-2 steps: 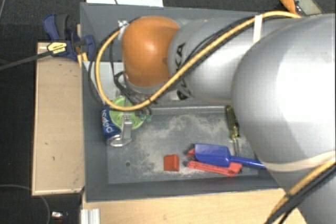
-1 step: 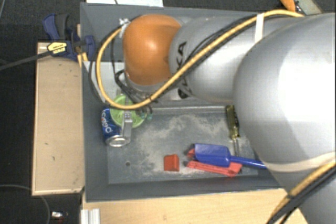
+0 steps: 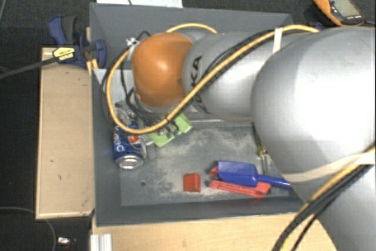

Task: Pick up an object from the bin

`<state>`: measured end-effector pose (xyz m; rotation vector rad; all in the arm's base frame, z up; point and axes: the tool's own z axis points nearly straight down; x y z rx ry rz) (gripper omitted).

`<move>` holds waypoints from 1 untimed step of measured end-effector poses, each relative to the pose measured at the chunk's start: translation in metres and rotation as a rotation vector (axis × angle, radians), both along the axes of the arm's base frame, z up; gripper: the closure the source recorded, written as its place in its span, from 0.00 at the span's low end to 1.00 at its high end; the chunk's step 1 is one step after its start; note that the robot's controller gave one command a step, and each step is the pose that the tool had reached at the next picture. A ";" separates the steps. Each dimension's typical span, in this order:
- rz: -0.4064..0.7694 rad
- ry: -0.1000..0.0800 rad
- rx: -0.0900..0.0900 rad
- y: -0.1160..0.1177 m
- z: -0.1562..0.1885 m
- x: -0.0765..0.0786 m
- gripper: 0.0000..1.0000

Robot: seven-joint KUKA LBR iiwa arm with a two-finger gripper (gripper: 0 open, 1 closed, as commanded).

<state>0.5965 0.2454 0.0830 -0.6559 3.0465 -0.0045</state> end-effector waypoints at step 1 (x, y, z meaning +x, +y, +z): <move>0.007 0.015 0.003 0.001 0.016 -0.006 0.00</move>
Offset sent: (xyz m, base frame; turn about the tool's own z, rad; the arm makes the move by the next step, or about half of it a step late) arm -0.0324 0.0036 -0.0130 -0.6107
